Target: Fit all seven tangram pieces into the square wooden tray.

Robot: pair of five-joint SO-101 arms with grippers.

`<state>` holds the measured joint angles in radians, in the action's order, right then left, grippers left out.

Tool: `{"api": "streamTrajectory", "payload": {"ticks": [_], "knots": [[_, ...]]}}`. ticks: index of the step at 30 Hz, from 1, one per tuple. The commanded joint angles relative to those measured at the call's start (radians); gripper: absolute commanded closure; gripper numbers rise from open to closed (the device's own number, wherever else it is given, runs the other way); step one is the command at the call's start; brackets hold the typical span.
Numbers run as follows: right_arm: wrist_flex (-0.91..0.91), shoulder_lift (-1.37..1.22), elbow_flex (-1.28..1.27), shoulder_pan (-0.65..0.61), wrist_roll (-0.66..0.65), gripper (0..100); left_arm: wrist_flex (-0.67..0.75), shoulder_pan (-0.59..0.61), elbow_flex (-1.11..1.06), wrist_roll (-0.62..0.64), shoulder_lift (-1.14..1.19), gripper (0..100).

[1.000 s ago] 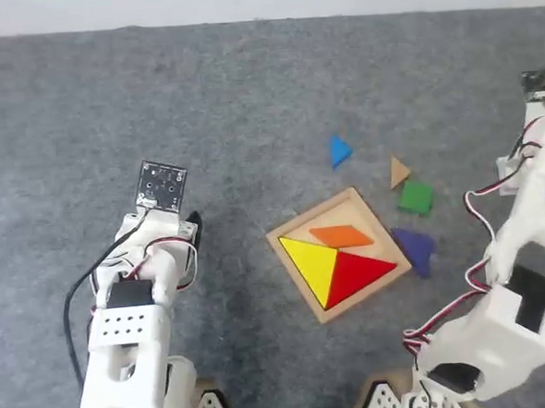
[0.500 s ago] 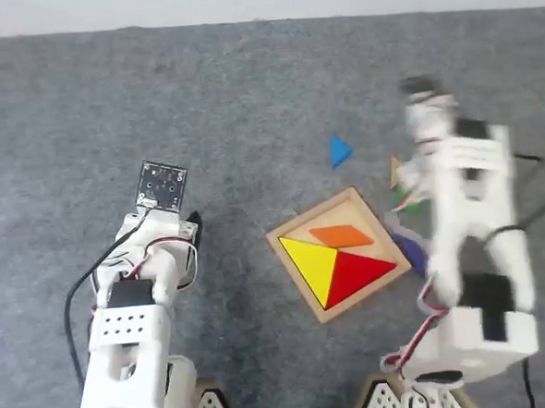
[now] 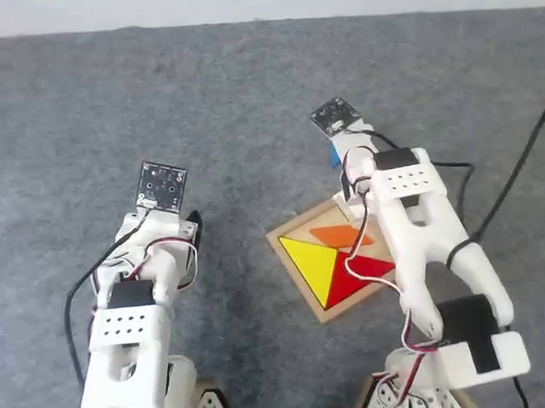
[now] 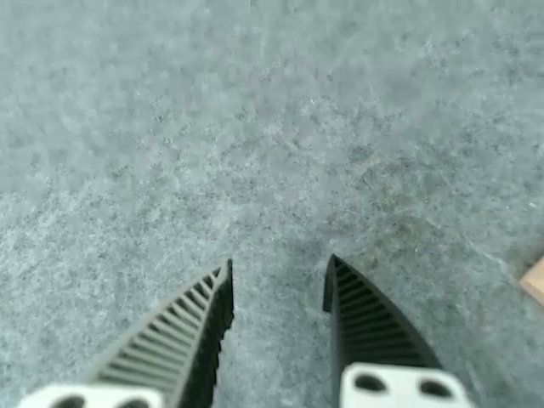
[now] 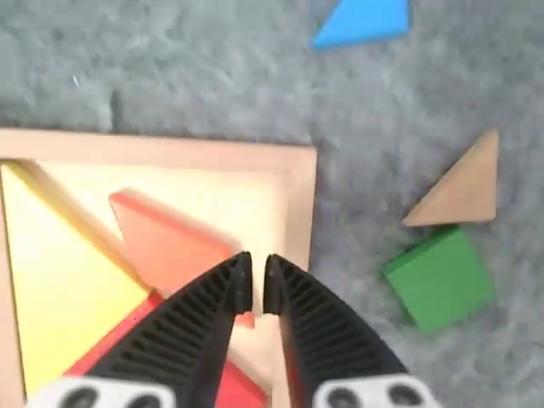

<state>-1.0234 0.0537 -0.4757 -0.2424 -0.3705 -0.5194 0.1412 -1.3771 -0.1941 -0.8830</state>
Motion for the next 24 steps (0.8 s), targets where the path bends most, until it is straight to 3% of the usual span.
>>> {"api": "streamTrajectory", "payload": {"ticks": [1,12,19,24], "knots": [[0.062,0.028,0.008,-0.027,0.017,95.7,0.023,-0.006,0.01,-0.008,0.002,83],[0.062,-0.145,0.044,-0.033,0.023,95.8,0.02,-0.006,0.012,-0.008,-0.003,83],[0.051,-0.048,0.025,-0.015,0.071,95.8,0.02,-0.006,0.012,-0.008,-0.005,83],[0.153,0.105,-0.14,-0.022,0.068,95.8,0.02,-0.006,0.012,-0.008,-0.005,83]]}}
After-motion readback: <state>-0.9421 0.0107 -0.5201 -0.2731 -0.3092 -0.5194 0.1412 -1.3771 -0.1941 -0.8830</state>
